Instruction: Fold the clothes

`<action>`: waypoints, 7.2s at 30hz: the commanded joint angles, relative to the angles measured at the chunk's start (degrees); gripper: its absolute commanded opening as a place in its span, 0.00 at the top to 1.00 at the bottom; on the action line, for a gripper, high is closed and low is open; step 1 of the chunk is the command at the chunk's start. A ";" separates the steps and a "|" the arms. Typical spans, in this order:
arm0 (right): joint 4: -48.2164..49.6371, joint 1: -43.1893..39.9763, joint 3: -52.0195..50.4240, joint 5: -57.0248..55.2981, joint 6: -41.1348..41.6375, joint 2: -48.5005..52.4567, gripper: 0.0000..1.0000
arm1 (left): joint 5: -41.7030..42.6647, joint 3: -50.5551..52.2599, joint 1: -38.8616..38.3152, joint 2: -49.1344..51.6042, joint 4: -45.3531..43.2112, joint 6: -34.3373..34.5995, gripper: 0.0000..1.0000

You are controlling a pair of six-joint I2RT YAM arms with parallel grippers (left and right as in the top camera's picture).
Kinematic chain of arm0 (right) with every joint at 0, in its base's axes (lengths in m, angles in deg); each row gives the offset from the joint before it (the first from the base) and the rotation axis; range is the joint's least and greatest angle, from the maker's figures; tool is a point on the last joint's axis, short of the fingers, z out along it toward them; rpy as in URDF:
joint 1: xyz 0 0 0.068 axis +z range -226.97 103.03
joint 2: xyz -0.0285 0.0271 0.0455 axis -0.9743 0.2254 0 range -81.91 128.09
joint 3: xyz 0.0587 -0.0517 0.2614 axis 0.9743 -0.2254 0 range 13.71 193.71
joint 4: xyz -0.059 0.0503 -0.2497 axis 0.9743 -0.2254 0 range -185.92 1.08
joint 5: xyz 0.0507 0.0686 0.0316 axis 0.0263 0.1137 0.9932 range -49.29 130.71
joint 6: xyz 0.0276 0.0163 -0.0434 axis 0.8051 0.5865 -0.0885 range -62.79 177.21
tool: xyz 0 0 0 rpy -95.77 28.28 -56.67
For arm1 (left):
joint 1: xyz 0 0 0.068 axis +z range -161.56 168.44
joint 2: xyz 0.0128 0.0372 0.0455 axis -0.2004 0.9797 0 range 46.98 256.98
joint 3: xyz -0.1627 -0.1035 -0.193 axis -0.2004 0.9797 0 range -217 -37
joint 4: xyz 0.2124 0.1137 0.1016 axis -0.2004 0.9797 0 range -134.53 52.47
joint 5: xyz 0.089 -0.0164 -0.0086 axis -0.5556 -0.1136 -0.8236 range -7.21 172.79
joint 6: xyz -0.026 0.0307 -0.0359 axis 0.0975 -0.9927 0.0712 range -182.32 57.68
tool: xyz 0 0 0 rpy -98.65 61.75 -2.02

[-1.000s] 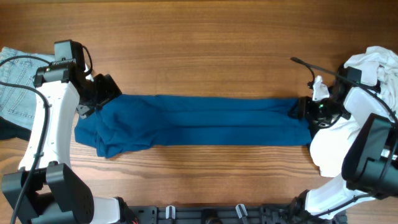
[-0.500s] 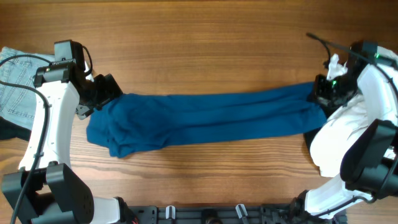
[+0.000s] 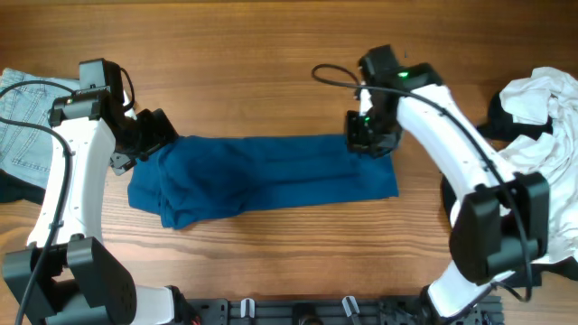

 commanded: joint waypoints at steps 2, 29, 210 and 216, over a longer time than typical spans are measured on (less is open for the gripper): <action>2.21 4.68 0.46 0.28 3.82 3.21 0.96 | 0.48 -0.33 -0.15 0.02 0.02 -1.14 0.11; 4.92 7.56 0.48 -10.40 4.68 -2.36 0.57 | 0.50 1.53 -0.22 0.07 1.27 -2.36 0.00; -2.38 5.55 -1.20 -3.15 8.00 -2.45 0.62 | 34.51 -9.62 -18.38 33.40 -10.97 -29.27 0.96; -2.14 -0.52 -1.20 -9.25 5.38 -6.05 0.62 | 29.33 -20.87 -1.95 27.04 -11.04 -17.40 0.96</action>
